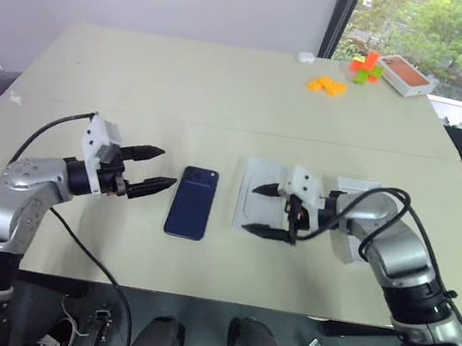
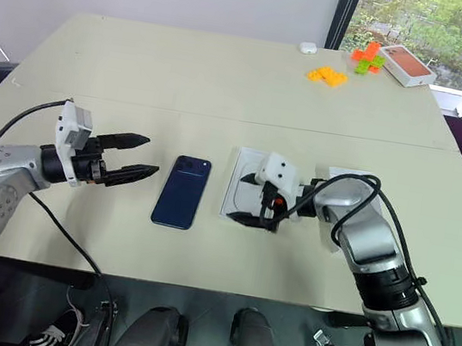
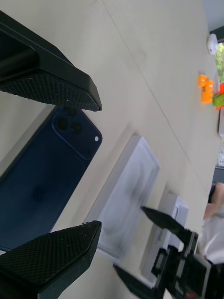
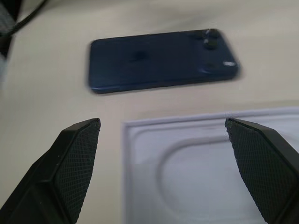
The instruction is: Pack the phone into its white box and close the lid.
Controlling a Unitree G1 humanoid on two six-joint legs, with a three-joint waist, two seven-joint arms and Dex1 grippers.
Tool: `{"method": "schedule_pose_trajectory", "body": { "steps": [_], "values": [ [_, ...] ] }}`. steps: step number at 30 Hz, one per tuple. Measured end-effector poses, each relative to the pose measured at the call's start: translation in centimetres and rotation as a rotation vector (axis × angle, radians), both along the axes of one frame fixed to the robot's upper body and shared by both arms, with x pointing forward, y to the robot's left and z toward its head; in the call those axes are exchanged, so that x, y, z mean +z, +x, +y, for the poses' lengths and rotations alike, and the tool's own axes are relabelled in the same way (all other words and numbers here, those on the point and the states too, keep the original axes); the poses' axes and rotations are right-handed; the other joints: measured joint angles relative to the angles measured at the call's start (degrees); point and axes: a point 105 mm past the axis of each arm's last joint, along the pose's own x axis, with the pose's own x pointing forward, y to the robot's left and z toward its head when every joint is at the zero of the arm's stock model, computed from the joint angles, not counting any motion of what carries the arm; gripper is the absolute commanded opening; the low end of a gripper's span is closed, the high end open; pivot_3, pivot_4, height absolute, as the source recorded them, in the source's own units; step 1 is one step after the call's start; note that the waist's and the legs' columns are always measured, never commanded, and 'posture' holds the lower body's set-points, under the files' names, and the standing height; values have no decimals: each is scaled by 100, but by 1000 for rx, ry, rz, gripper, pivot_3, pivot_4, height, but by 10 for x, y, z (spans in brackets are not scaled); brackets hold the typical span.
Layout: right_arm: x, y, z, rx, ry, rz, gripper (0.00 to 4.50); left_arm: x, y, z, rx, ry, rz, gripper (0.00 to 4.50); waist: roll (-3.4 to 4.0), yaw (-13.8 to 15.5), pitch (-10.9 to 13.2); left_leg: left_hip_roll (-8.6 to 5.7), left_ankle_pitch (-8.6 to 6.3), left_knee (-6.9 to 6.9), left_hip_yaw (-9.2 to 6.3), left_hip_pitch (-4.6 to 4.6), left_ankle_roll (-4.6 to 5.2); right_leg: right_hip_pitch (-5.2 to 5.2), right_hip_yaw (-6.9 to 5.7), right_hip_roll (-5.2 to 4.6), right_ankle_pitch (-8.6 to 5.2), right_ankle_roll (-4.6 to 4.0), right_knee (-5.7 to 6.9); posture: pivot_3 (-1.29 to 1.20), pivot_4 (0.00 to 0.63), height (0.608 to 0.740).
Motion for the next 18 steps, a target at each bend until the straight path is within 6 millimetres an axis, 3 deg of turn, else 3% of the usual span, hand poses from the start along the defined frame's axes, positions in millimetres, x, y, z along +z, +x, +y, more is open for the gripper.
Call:
{"method": "schedule_pose_trajectory", "body": {
  "steps": [4,6,9,14,15,18],
  "values": [
    [-28,-10,-9,21,-113,10,4470,0,0,2,7,5,-10,3976,-1,3,0,-1,-2,1,0,2,4,2,0,0,0,0,0,0,150,740],
    [-31,-9,-8,29,-133,-15,4470,0,0,2,10,12,-15,3976,-1,-22,0,0,-2,1,2,4,4,2,0,0,0,0,2,0,150,740],
    [-34,-1,-12,7,-160,-53,3614,-1,1,2,15,17,-15,3976,-1,-12,0,0,-2,1,1,6,3,2,0,0,0,0,4,0,150,740],
    [-31,1,-10,29,-177,-105,1064,-1,1,2,20,20,-17,3976,-1,-1,0,-1,-1,3,1,6,2,5,0,0,0,0,2,0,150,740],
    [-31,2,-9,31,-177,-112,779,-1,1,2,21,21,-17,3976,-2,-1,0,0,-1,3,1,7,2,7,0,0,0,0,2,0,150,740],
    [-29,3,-9,34,-182,-126,779,-1,2,3,26,22,-19,3976,-2,-6,0,0,-2,4,1,11,3,11,0,0,0,0,2,0,150,740]
  ]
}}
